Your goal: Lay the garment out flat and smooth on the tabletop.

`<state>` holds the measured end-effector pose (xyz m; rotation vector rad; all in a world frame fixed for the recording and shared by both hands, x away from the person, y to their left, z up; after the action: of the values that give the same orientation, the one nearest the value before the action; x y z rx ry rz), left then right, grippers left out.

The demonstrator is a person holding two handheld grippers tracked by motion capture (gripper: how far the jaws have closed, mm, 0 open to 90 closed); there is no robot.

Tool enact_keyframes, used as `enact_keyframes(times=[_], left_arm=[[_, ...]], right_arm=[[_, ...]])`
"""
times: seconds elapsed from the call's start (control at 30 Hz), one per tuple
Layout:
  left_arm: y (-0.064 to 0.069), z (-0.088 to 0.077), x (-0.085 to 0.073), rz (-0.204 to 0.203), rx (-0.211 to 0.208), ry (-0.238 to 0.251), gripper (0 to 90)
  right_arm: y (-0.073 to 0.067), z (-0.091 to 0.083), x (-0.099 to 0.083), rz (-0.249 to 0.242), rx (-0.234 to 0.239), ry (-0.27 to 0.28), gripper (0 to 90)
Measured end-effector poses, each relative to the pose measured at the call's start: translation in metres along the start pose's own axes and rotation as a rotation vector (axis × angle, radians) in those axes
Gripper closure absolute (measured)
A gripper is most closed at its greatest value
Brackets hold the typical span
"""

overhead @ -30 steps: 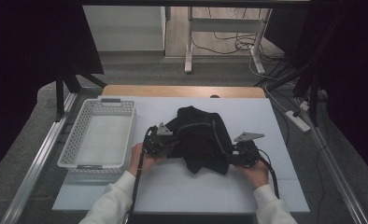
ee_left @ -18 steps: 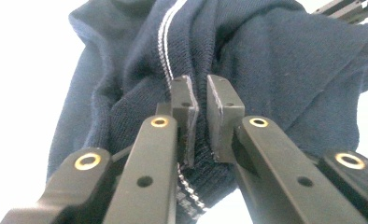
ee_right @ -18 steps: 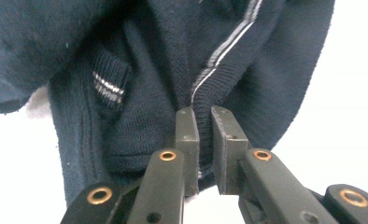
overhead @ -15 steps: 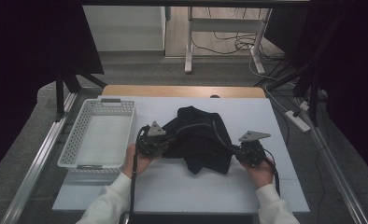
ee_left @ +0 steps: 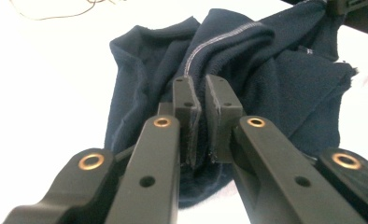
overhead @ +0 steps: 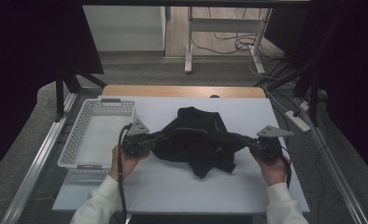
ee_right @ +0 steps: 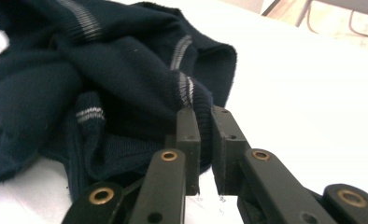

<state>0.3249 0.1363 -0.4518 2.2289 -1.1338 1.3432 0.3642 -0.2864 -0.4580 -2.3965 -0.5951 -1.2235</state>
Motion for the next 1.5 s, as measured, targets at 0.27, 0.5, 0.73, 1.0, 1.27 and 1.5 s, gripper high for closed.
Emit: enact_keyframes(times=[0.27, 0.5, 0.73, 1.0, 1.27, 1.5], left_arm=[[-0.004, -0.018, -0.001, -0.026, 0.013, 0.037, 82.3], [-0.01, -0.026, -0.004, -0.044, 0.036, 0.047, 82.4], [-0.006, -0.023, -0.004, -0.037, 0.056, 0.046, 68.4], [0.011, -0.01, 0.004, 0.034, 0.023, 0.004, 36.8], [0.019, -0.001, 0.004, 0.057, -0.004, -0.02, 35.4], [0.021, 0.002, 0.003, 0.06, -0.014, -0.029, 34.9]], right_arm=[[0.015, -0.014, 0.002, 0.043, -0.022, 0.04, 82.4], [0.02, -0.021, 0.005, 0.05, -0.034, 0.068, 82.4], [0.019, -0.017, 0.004, 0.065, -0.011, 0.055, 78.2], [0.006, -0.023, 0.003, 0.081, 0.024, 0.102, 44.2], [-0.035, -0.017, -0.014, -0.019, 0.146, -0.019, 42.6], [-0.061, 0.004, -0.023, -0.08, 0.202, -0.097, 40.0]])
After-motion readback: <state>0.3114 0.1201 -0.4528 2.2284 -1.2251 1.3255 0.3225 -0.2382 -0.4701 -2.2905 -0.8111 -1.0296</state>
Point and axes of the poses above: each handheld gripper's, and its own axes: z roughly forward along the jaws, x roughly out of its top, y roughly to its right, the point moved 1 cm from there along z, roughly forward along the jaws, and after that the axes turned 14 degrees about z, right-handed, at the moved point
